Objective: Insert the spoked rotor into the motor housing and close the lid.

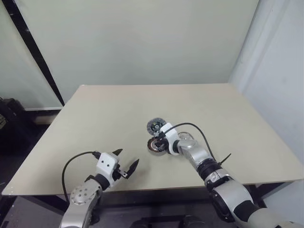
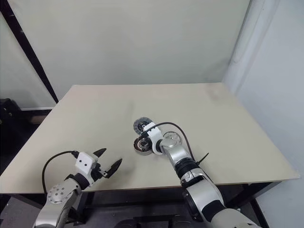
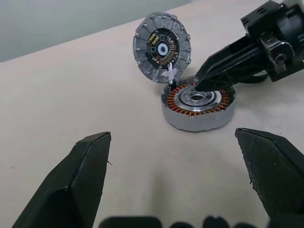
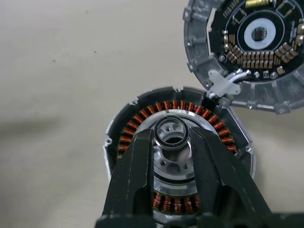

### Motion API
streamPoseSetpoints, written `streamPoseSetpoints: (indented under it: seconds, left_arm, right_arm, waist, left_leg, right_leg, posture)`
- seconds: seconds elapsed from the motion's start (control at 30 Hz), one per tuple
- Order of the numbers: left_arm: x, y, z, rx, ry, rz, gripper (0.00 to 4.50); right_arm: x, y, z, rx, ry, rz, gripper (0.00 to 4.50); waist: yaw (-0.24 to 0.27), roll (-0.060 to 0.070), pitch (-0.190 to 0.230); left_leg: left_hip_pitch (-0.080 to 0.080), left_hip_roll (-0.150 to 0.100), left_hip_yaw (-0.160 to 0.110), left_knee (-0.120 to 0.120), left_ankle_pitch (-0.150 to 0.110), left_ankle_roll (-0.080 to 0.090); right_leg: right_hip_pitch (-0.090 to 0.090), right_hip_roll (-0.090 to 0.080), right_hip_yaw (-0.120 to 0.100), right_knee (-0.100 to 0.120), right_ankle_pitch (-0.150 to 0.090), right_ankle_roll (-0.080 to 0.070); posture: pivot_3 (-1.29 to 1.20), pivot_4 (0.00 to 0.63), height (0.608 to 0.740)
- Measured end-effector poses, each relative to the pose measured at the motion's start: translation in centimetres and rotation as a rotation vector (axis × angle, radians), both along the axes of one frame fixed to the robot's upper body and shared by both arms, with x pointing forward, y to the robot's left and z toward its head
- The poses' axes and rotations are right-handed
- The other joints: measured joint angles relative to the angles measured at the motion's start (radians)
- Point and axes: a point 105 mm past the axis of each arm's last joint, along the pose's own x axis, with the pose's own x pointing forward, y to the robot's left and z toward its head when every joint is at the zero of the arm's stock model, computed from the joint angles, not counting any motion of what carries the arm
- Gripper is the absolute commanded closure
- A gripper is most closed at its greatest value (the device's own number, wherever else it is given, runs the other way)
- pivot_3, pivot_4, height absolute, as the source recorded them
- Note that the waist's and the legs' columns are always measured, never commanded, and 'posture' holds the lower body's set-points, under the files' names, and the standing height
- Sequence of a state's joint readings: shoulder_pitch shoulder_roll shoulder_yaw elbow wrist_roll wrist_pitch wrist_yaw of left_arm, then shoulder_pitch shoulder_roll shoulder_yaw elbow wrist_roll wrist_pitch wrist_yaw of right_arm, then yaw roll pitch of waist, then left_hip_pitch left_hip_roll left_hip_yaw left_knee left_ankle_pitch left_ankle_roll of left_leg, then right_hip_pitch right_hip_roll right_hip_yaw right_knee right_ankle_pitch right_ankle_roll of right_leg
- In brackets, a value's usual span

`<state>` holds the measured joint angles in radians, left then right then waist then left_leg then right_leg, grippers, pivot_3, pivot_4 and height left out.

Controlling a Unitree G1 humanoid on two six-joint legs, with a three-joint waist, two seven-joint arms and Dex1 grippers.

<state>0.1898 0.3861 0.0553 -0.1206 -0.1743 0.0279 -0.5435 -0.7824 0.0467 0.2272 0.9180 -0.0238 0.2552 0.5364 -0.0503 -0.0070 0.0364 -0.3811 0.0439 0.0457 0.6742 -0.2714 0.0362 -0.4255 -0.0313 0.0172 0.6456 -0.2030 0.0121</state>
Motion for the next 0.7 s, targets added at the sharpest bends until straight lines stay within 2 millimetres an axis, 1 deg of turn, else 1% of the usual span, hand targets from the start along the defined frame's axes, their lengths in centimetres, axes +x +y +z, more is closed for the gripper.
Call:
streamPoseSetpoints:
  seconds: [0.2,0.43,0.7]
  left_arm:
    - [-0.1,0.1,0.14,0.002,-0.003,0.005,0.0]
    - [-0.15,0.16,0.15,0.003,-0.003,0.011,0.0]
    - [-0.14,0.17,0.16,0.003,-0.003,0.013,0.0]
  right_arm:
    - [-0.18,-0.13,-0.9,-0.02,0.009,-0.004,3.69]
    - [0.19,0.0,-0.67,-0.018,-0.002,-0.011,3.69]
    - [0.13,-0.17,-1.15,-0.029,0.002,-0.022,3.69]
  waist:
    - [0.0,0.0,0.0]
    - [0.0,0.0,0.0]
    - [0.0,0.0,0.0]
  left_leg:
    - [0.0,0.0,0.0,0.0,0.0,0.0]
    - [0.0,0.0,0.0,0.0,0.0,0.0]
    - [0.0,0.0,0.0,0.0,0.0,0.0]
  right_leg:
    - [0.0,0.0,0.0,0.0,0.0,0.0]
    - [0.0,0.0,0.0,0.0,0.0,0.0]
    - [0.0,0.0,0.0,0.0,0.0,0.0]
  posture:
    - [0.0,0.0,0.74]
    - [0.0,0.0,0.74]
    - [0.0,0.0,0.74]
